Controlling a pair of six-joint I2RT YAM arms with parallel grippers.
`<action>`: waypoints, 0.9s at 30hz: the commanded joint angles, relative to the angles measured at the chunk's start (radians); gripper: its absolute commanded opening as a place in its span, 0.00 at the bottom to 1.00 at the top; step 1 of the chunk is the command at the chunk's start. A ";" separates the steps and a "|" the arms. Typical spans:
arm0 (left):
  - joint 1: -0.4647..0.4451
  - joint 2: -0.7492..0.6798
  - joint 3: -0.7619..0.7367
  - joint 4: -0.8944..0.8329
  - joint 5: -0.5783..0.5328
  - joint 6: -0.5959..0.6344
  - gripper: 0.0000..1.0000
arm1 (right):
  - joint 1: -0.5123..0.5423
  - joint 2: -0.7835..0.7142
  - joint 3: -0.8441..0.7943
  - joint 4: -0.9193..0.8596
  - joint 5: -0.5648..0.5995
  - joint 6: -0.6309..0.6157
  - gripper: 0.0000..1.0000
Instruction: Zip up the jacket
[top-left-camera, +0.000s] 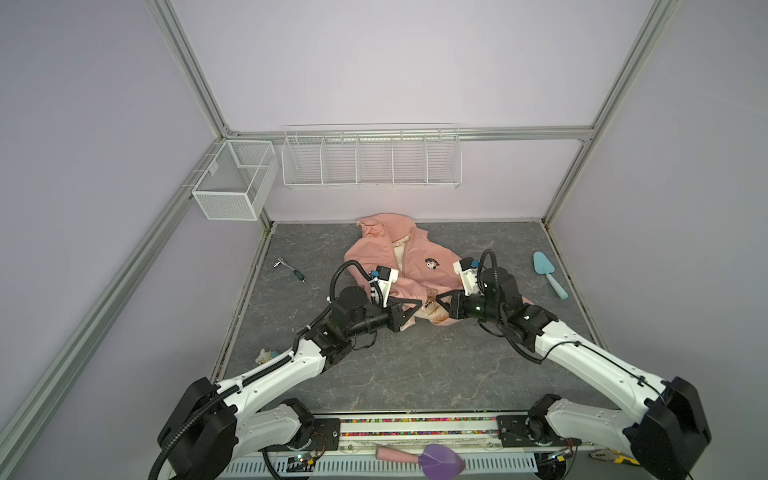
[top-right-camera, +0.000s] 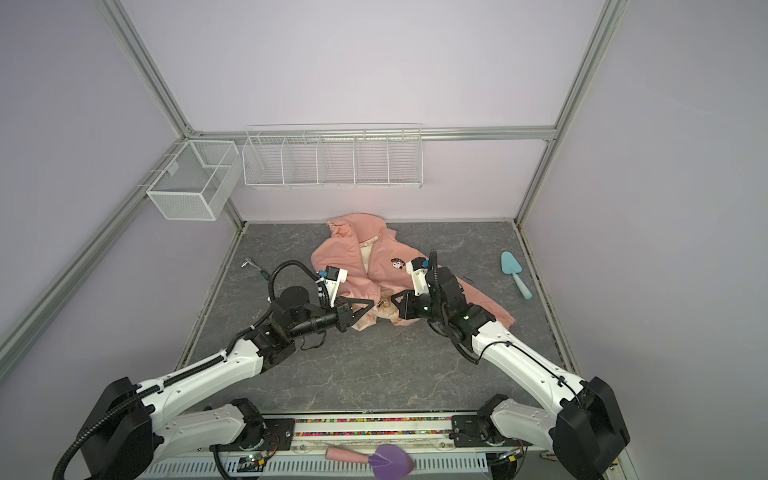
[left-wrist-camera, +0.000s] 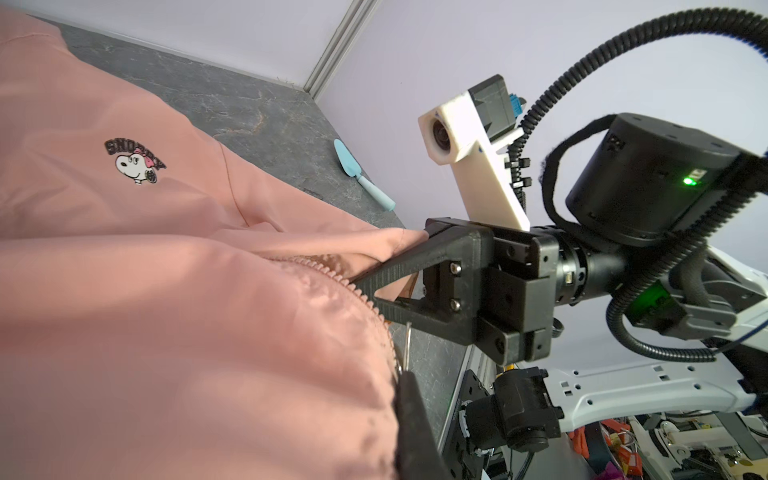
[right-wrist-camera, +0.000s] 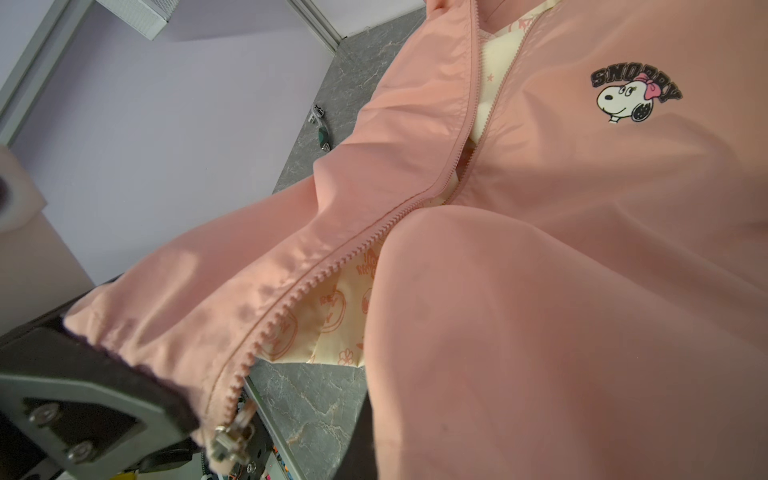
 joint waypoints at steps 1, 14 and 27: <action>0.004 0.006 0.025 0.091 0.025 -0.003 0.00 | -0.018 -0.027 0.031 -0.012 -0.046 -0.027 0.06; 0.015 0.004 0.020 0.146 0.050 -0.044 0.00 | -0.034 -0.037 0.064 0.013 -0.126 -0.017 0.06; 0.016 0.043 0.023 0.166 0.073 -0.060 0.00 | -0.034 -0.105 0.064 0.062 -0.214 0.020 0.06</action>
